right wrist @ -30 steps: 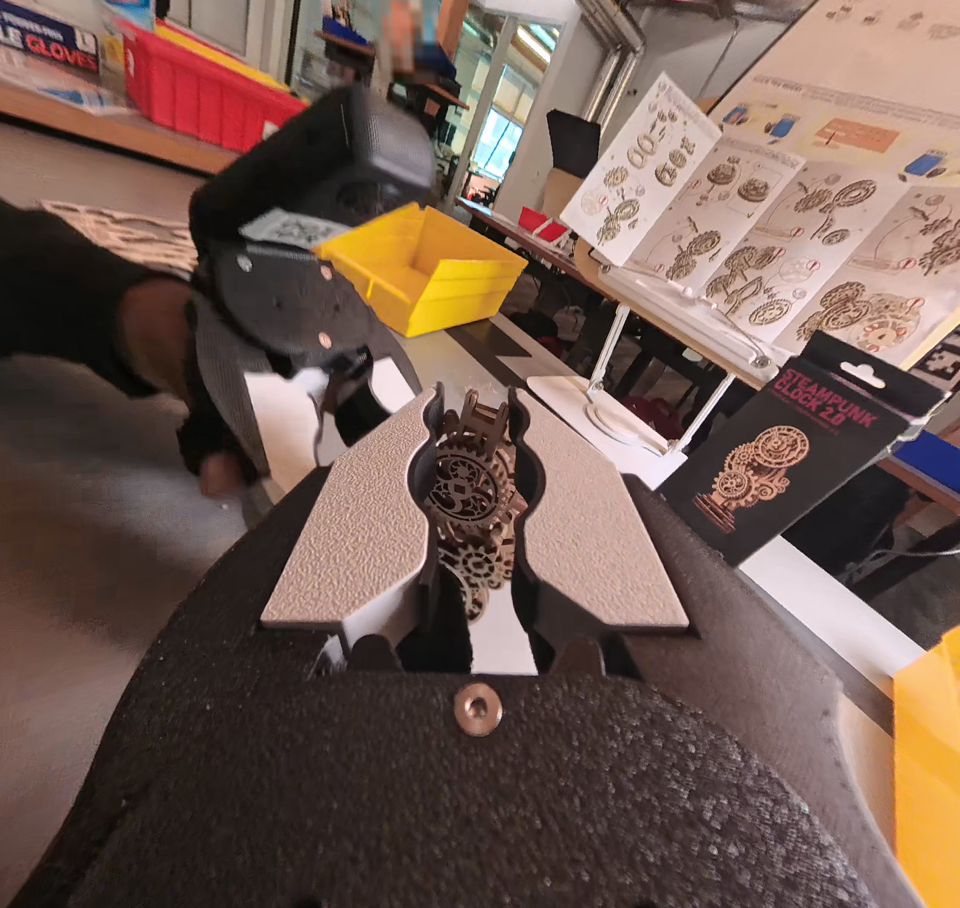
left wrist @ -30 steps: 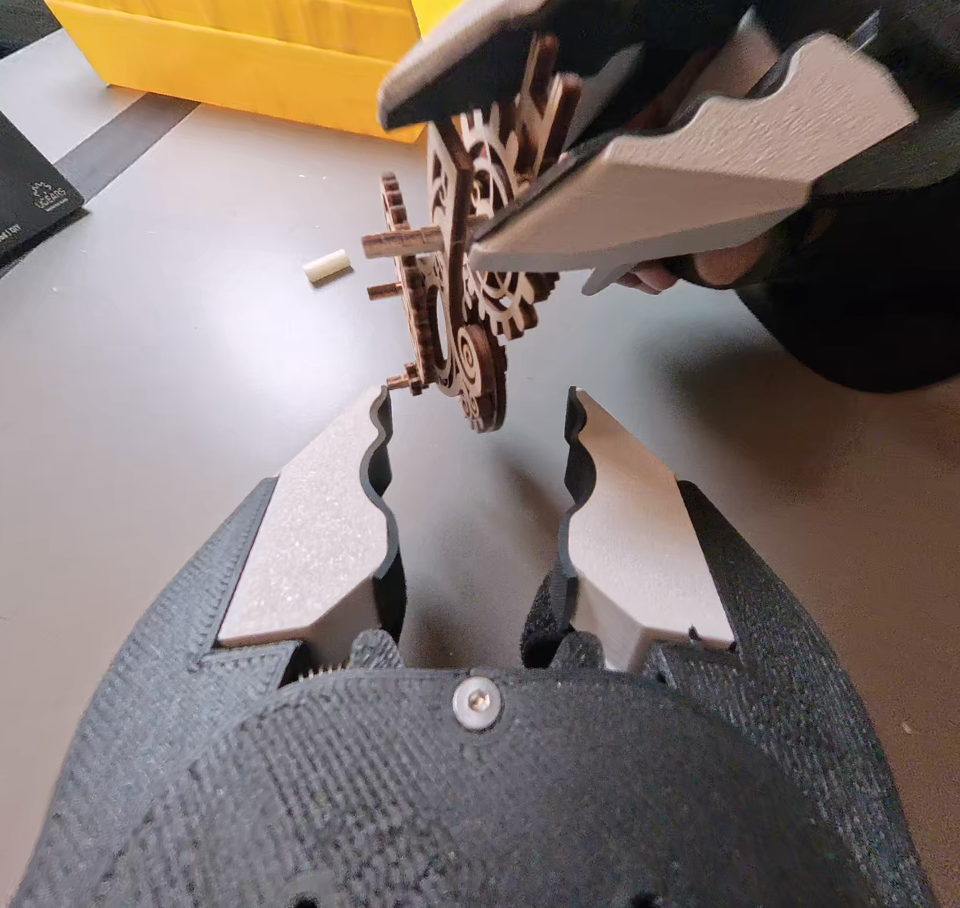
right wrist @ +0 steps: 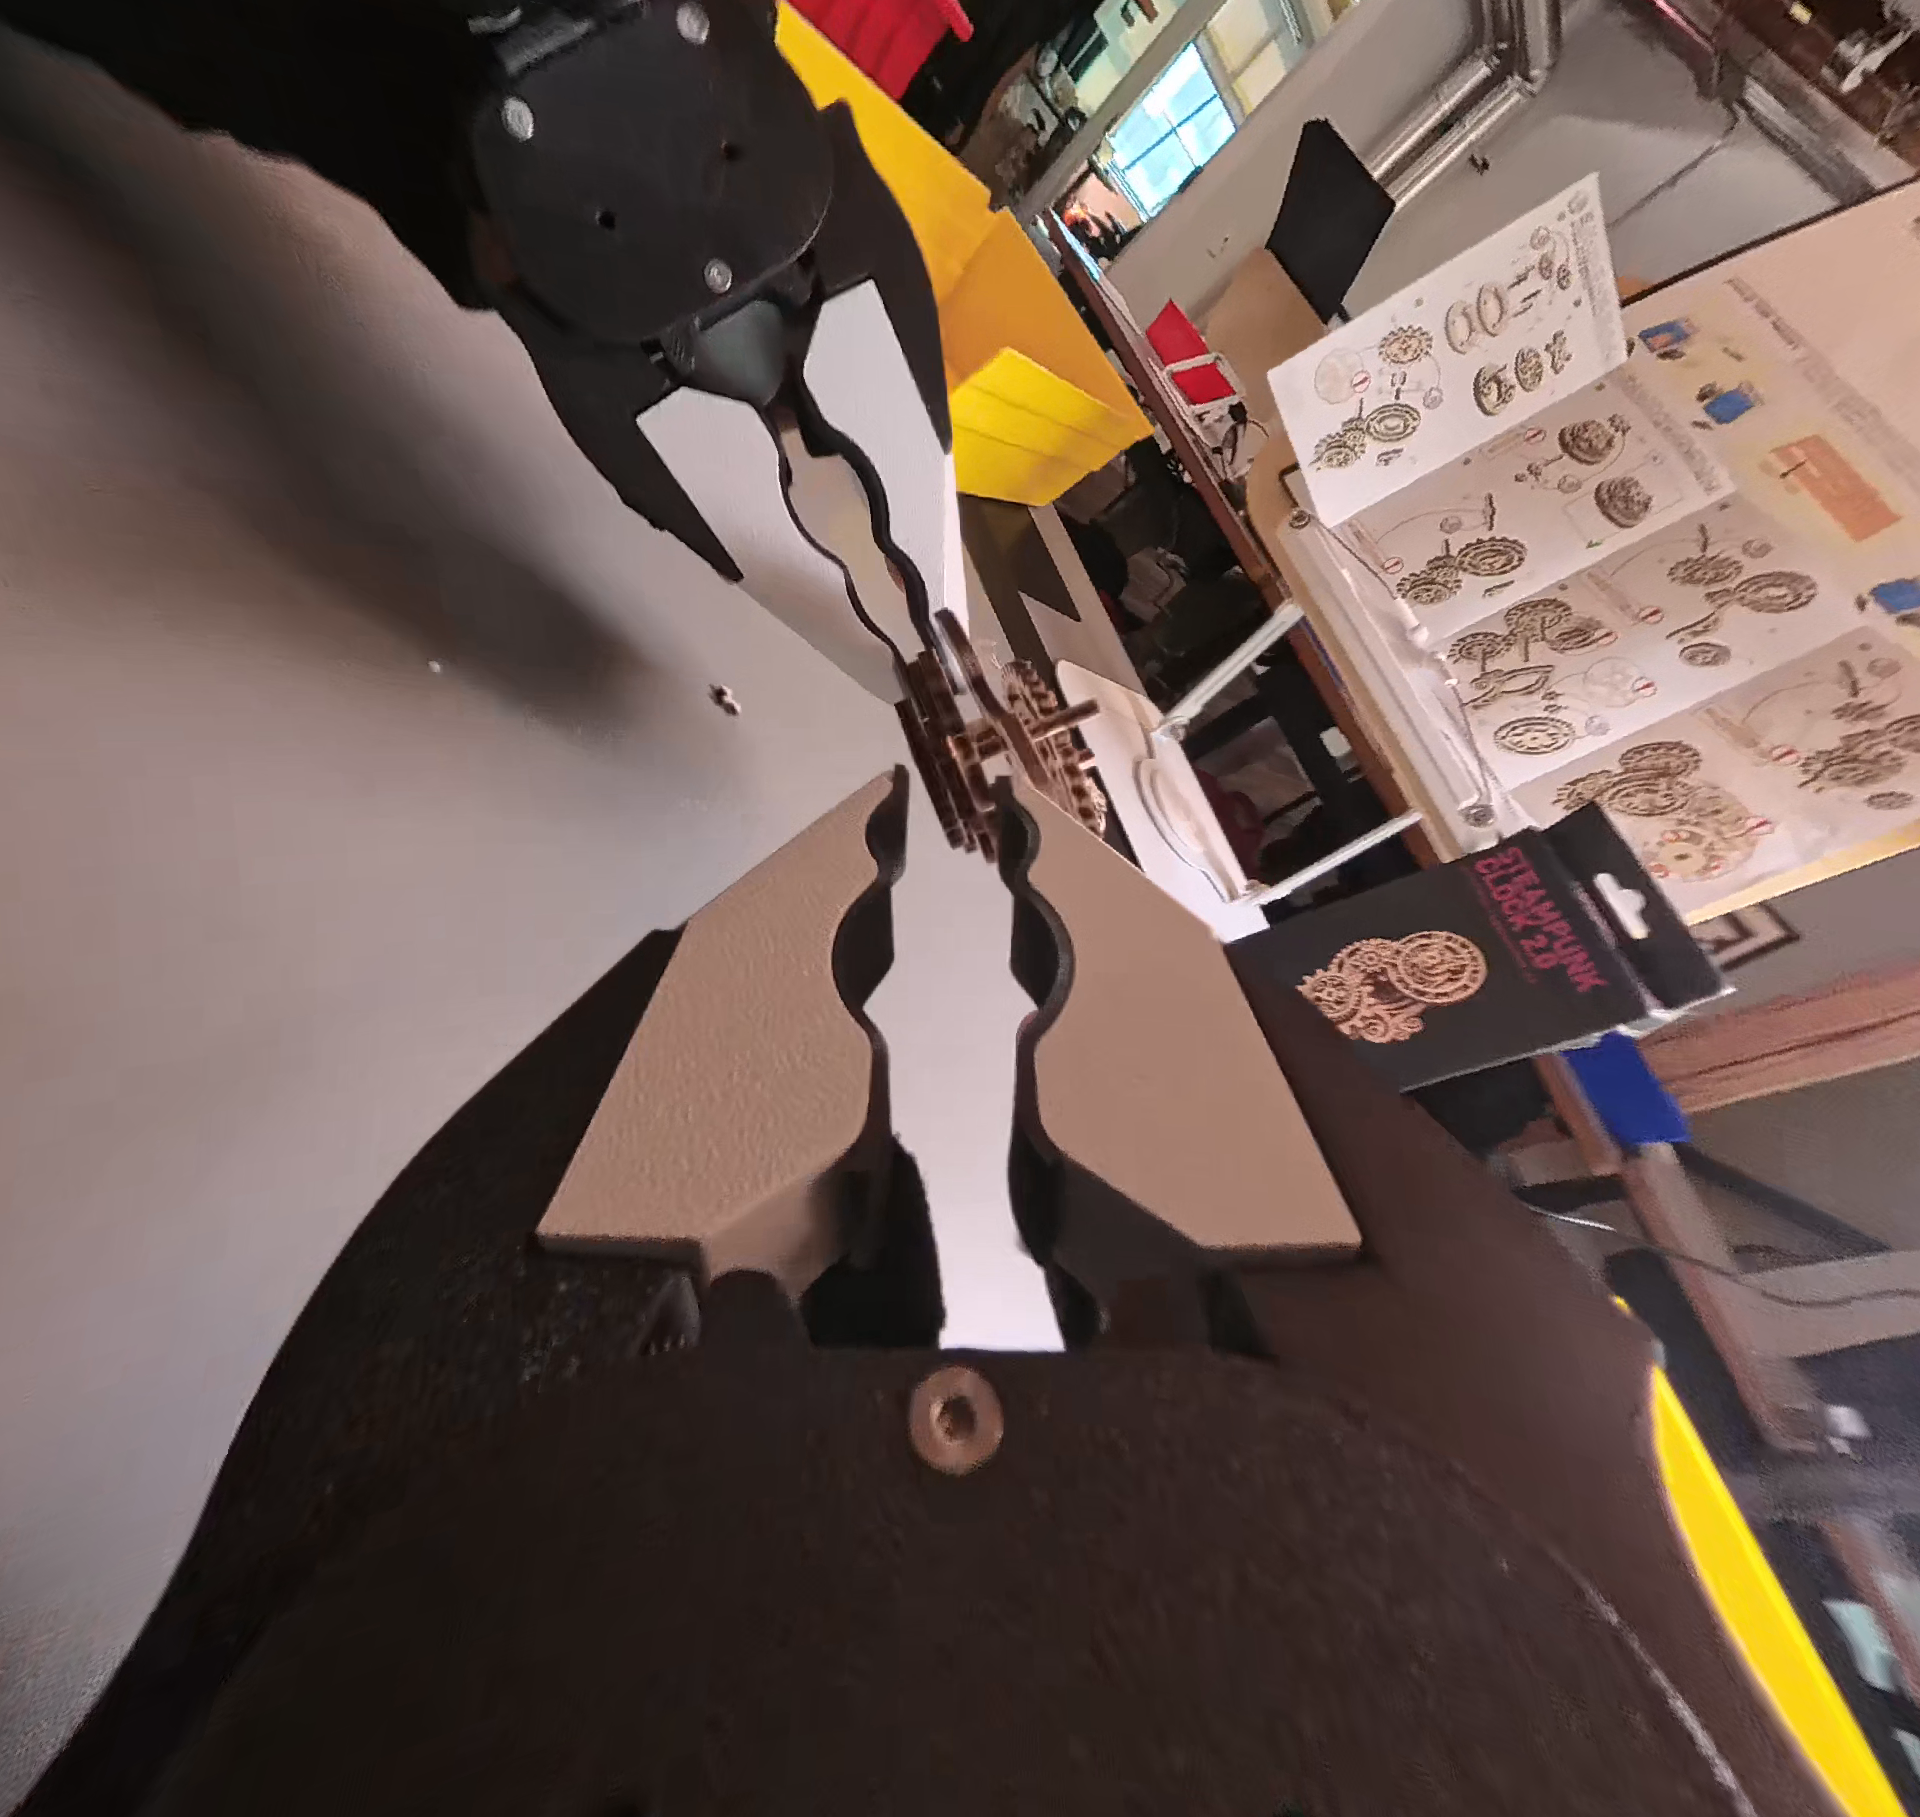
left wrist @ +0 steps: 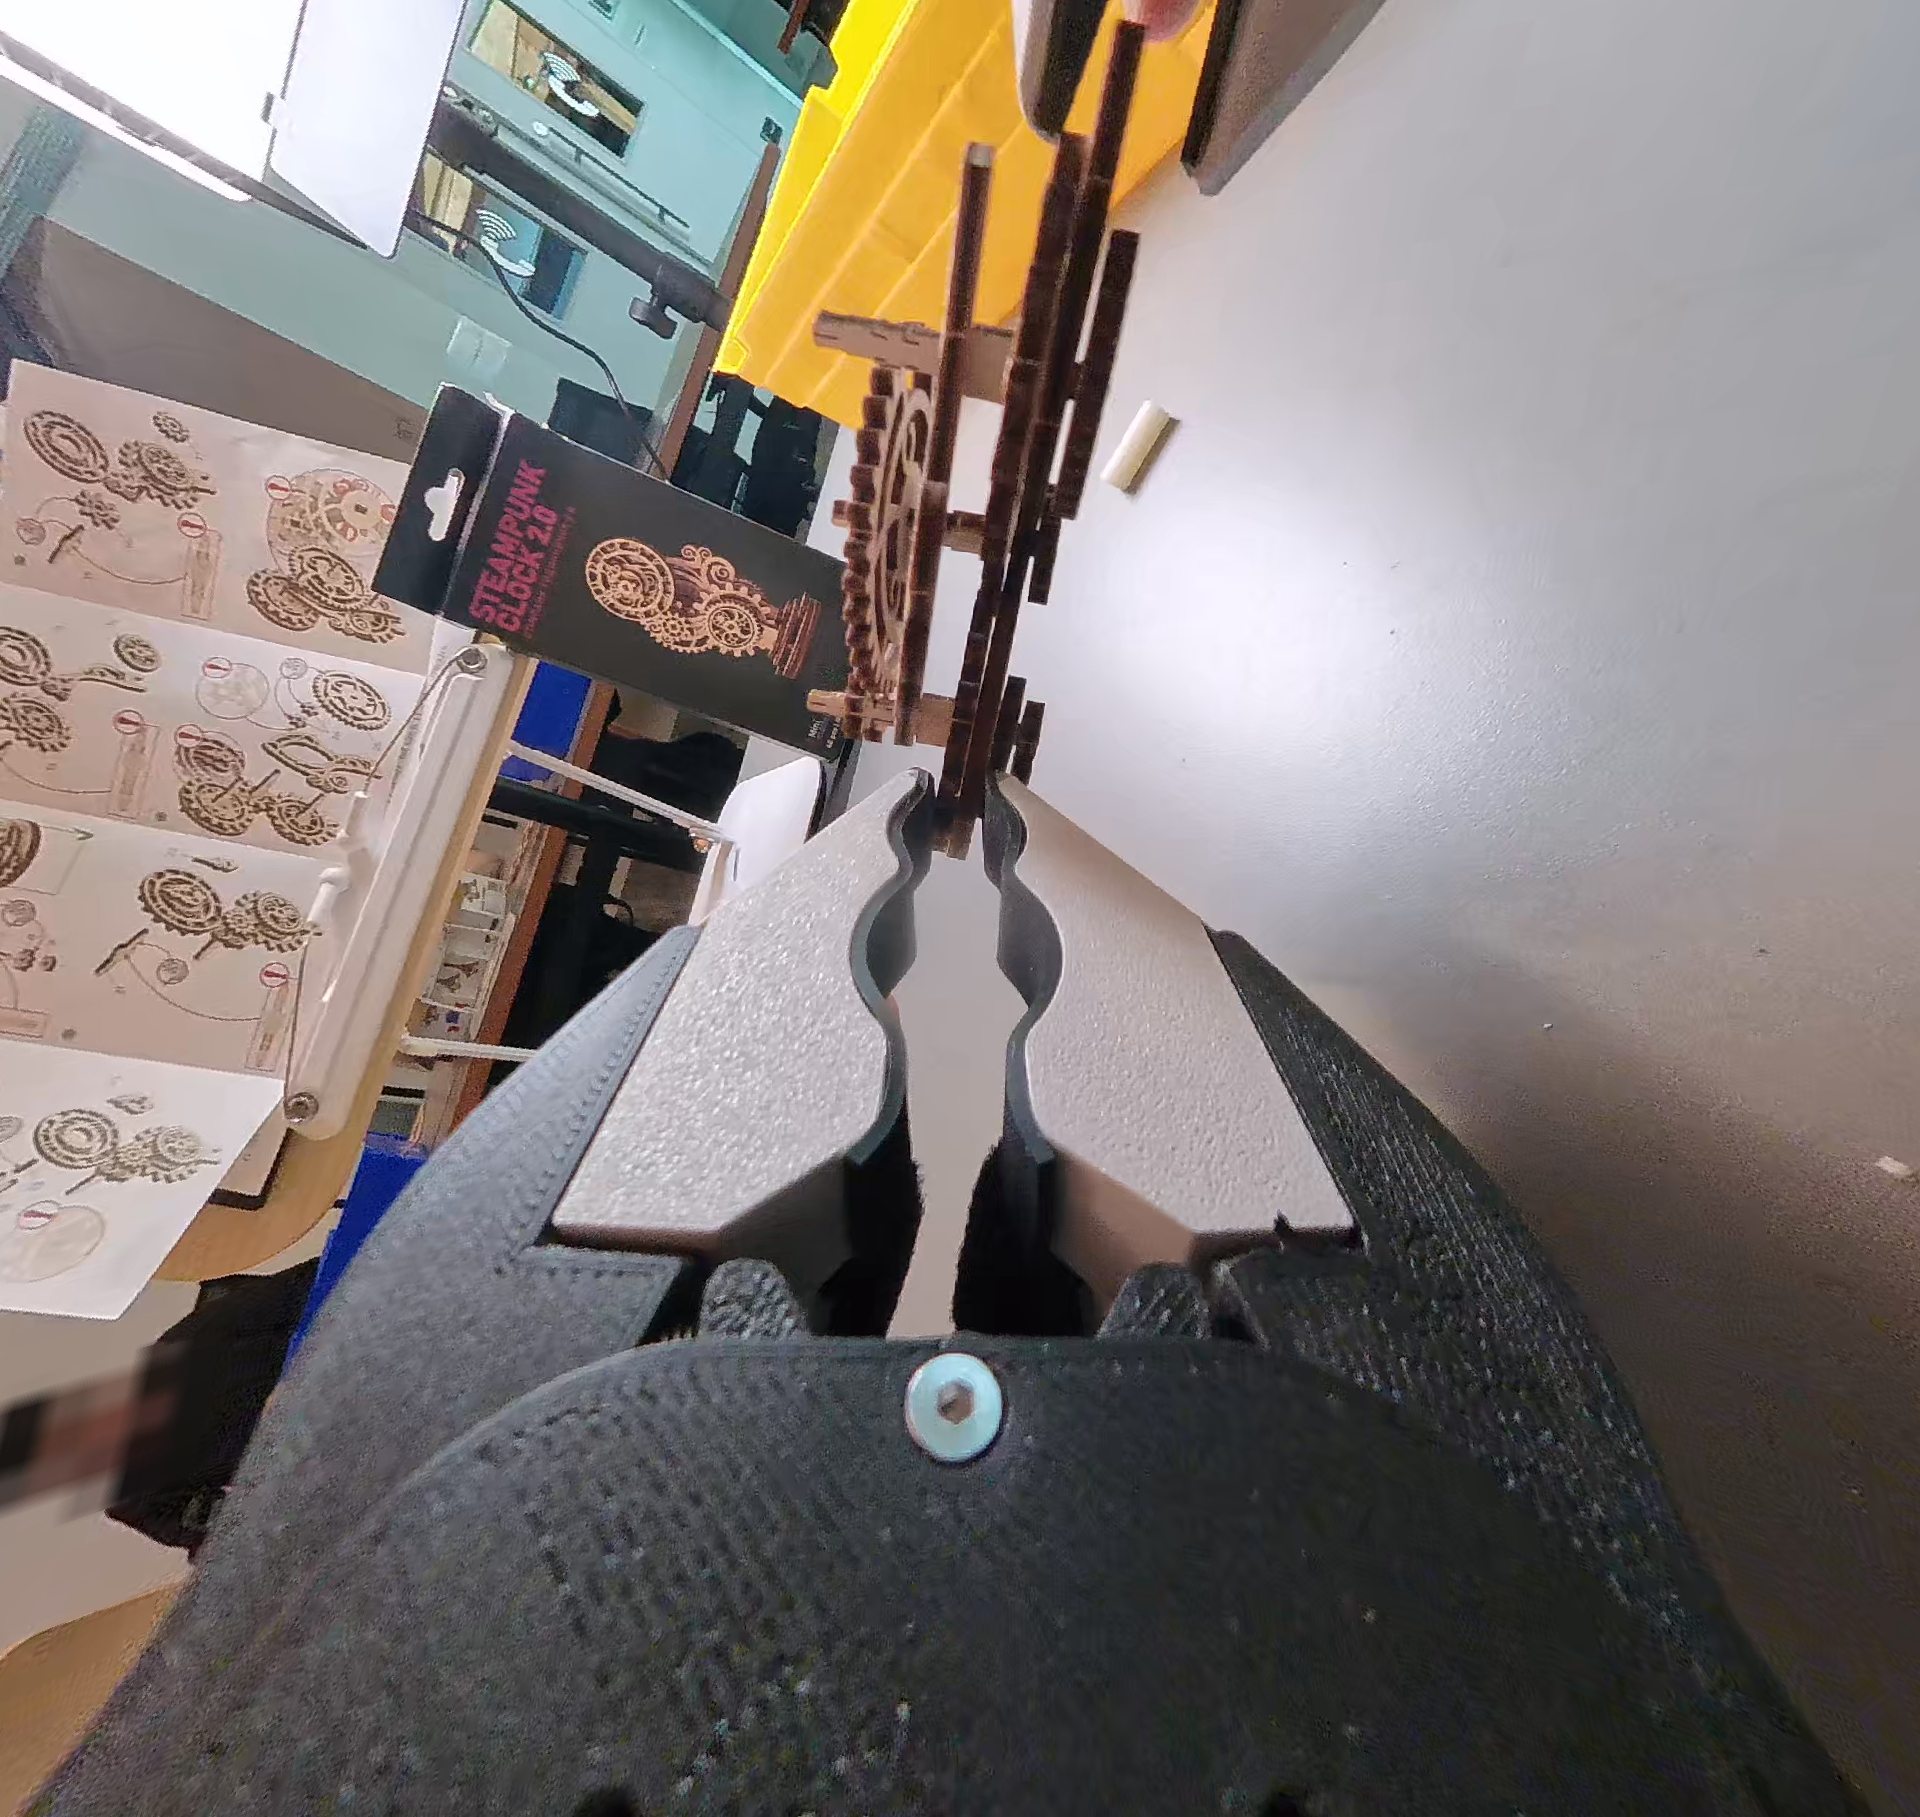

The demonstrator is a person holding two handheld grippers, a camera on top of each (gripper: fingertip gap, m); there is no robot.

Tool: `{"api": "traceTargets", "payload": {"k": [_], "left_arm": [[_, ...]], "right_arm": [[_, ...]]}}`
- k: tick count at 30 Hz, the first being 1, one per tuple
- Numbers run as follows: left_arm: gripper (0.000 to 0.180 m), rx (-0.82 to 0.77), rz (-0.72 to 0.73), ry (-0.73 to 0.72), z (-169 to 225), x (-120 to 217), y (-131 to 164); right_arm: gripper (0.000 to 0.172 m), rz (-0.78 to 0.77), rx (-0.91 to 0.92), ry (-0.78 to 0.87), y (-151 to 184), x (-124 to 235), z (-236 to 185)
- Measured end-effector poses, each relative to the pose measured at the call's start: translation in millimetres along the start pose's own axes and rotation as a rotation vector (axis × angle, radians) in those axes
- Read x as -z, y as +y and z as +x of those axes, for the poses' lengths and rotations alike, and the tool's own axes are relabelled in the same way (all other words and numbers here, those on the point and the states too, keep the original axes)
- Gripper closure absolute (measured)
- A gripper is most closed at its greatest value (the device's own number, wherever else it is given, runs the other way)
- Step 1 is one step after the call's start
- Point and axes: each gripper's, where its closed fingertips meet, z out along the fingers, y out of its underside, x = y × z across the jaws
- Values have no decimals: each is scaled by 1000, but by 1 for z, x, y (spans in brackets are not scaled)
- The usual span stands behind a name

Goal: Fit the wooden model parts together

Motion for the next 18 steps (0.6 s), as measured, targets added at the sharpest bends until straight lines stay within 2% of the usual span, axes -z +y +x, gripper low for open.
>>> {"api": "traceTargets", "payload": {"k": [2,8,10,14,18], "left_arm": [[173,-3,-4,4,1,0,1],[171,-16,-12,-18,-3,1,5],[169,24,0,-53,-12,2,5],[132,331,31,22,-19,2,11],[128,713,116,184,-19,5,15]], "right_arm": [[164,-21,67,20,2,-1,-1],[165,-71,181,41,8,-6,-6],[166,-79,236,73,7,-7,-4],[168,-66,303,115,4,-7,-2],[170,-70,344,133,6,-8,-2]]}}
